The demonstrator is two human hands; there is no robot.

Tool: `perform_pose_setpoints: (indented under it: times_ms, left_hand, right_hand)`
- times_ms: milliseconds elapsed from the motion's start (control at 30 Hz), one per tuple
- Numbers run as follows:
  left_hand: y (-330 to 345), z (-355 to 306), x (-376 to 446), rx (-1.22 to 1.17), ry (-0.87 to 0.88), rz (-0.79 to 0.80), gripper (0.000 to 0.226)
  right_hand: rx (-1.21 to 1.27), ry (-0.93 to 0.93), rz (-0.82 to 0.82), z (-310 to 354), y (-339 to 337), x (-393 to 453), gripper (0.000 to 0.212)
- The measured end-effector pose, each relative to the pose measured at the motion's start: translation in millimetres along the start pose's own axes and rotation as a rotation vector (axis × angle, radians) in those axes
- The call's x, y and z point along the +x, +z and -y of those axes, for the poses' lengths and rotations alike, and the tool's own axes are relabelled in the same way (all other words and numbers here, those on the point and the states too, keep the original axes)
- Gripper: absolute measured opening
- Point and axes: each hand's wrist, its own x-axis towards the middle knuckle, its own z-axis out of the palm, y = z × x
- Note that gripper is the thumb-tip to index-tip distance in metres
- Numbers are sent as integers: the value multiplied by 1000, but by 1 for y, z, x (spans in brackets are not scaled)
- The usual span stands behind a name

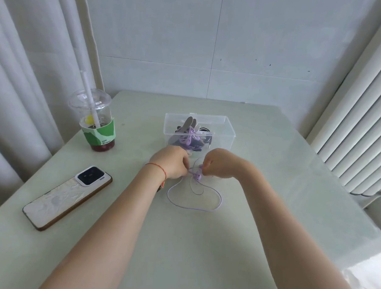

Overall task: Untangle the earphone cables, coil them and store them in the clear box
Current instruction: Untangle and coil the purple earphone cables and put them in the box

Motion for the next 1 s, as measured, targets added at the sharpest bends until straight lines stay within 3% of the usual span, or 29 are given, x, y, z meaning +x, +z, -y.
perform_pose_setpoints:
  times_ms: [133,233,400,533,667,767,867,1000]
  left_hand:
    - [-11,-2,2,-265,5,-143,16]
    - [-26,-12,6,-646,49,-106,17]
    - [-35,-18,5,-1040,28,18,17]
    - [-34,-8,5,-980,-30,63,11]
    - [-31,-7,9,-903,-22,-106,8]
    - [-29,-18,9,-950,113,19,14]
    - [-25,-25,3,-995,117,109,17]
    - [-32,-17,4,-1110,61,33,28]
  right_hand:
    - [550,-43,-93,0,-16,-15,10]
    - [599,-84,-198,0,-31,-20,15]
    - [722,-50,-395,-6,-47,-24,13]
    - [731,1,-523,-25,-50,-24,14]
    - [688,-66,-381,-24,-51,-31,12]
    - [645,-111,-314,-13,-52,-34,12]
    - [658,-68,-406,-11,-53,-32,13]
    - [701,161,-612,-32,-58,-30,20]
